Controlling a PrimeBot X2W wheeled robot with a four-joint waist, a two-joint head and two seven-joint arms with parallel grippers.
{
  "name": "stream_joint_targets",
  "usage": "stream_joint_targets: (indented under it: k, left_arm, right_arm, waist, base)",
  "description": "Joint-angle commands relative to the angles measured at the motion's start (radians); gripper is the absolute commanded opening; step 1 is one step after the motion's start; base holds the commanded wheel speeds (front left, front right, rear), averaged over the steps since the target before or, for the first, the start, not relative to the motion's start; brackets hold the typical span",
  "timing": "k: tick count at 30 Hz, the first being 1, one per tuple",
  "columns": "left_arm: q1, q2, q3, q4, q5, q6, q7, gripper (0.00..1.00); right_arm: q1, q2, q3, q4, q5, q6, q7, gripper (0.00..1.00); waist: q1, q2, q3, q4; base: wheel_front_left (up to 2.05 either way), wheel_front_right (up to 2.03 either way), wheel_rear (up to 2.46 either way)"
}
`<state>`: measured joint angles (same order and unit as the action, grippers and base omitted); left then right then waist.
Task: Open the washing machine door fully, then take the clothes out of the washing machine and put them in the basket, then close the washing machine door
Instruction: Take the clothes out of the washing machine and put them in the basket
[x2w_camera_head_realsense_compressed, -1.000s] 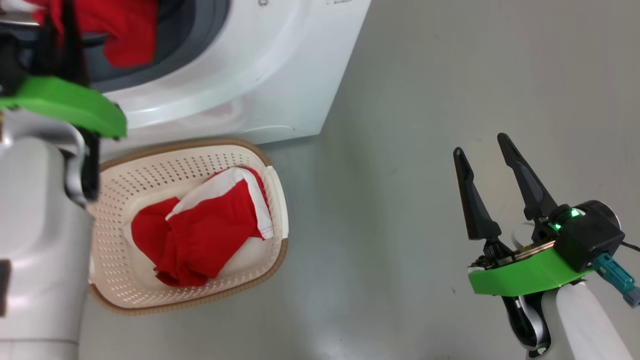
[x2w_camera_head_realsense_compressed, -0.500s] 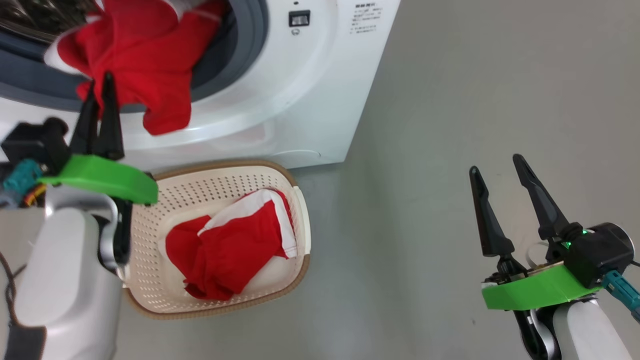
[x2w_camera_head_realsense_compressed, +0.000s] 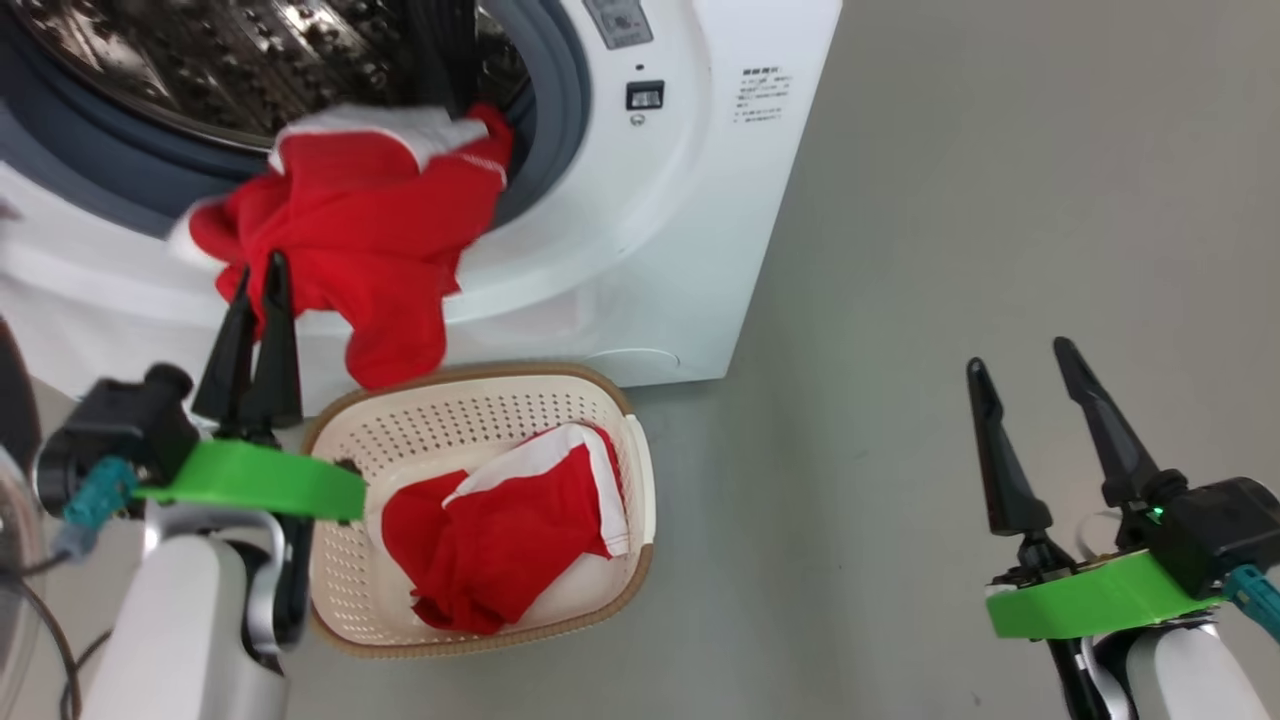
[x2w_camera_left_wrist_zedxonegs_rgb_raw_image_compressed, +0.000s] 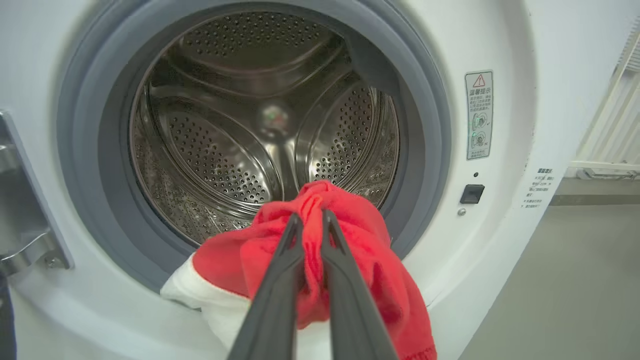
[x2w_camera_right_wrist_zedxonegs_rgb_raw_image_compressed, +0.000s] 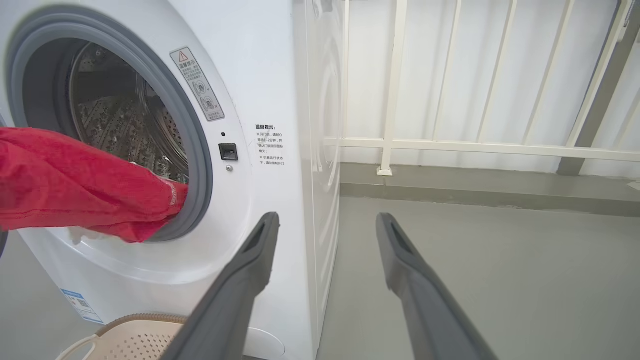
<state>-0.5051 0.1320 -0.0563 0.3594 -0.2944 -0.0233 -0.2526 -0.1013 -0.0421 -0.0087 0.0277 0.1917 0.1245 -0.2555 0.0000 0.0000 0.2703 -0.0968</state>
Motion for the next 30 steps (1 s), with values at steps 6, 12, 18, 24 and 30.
stream_joint_targets:
  k: [6, 12, 18, 24, 30]
  left_arm:
    - [0.08, 0.013, 0.008, -0.167, 0.023, 0.024, 0.031, 0.0]
    - [0.131, 0.008, -0.008, -0.285, 0.026, 0.044, 0.075, 0.0]
    - [0.176, -0.002, -0.023, -0.318, 0.011, 0.05, 0.107, 0.0]
    - [0.171, -0.023, -0.042, -0.219, -0.009, 0.045, 0.093, 0.0]
    - [0.13, -0.038, -0.059, -0.059, -0.029, 0.028, 0.073, 0.0]
  right_arm:
    - [0.018, -0.008, 0.003, -0.036, -0.007, 0.006, -0.006, 1.0]
    - [0.018, -0.008, 0.001, -0.038, -0.011, 0.006, -0.006, 1.0]
    - [0.02, -0.008, 0.004, -0.046, -0.012, 0.006, -0.006, 1.0]
    - [0.01, -0.008, 0.012, -0.049, -0.01, 0.006, -0.006, 1.0]
    - [-0.001, -0.008, 0.014, -0.05, -0.01, 0.006, -0.006, 1.0]
  waist:
    - [0.0, 0.0, -0.029, 0.039]
    - [0.0, 0.0, -0.042, 0.056]
    - [0.0, 0.0, -0.035, 0.055]
    - [0.0, 0.0, -0.008, 0.044]
    - [0.0, 0.0, 0.017, 0.032]
  base:
    - [0.0, 0.0, 0.0]
    - [0.0, 0.0, 0.0]
    - [0.0, 0.0, 0.0]
    - [0.0, 0.0, 0.0]
    - [0.0, 0.0, 0.0]
